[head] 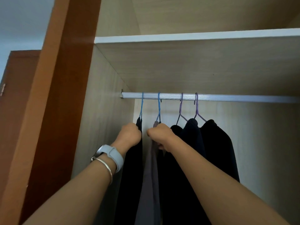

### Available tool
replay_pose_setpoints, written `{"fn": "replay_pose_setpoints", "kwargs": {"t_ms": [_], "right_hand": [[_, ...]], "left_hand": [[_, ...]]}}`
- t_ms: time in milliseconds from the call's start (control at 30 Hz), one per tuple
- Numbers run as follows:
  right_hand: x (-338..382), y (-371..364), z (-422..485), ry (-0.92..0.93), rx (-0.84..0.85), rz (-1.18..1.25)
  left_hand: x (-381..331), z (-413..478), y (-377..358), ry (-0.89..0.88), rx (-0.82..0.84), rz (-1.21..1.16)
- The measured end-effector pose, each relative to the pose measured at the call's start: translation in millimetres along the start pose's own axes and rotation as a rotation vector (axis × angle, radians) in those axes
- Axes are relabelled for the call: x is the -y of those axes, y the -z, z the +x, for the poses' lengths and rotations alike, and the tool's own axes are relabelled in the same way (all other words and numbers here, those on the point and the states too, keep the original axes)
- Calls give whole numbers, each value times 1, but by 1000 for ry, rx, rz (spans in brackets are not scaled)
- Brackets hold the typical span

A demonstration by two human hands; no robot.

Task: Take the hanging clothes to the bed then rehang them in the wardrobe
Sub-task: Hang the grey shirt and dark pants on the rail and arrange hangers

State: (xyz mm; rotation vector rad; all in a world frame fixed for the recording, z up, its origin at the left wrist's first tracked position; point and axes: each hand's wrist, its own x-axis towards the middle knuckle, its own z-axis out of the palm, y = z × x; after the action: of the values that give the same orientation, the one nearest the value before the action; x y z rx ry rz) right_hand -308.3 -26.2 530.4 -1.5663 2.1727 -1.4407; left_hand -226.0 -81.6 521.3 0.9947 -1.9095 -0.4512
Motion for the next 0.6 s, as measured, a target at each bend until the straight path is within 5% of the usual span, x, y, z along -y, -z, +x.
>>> {"fn": "replay_pose_setpoints", "kwargs": {"t_ms": [333,600], "right_hand": [[6,-11,5,98,-62,-104],[15,-19,6,75,-66,-51]], "left_hand": [[34,19,30,57,-344,-191],[50,21,43,26,-375,-70]]}}
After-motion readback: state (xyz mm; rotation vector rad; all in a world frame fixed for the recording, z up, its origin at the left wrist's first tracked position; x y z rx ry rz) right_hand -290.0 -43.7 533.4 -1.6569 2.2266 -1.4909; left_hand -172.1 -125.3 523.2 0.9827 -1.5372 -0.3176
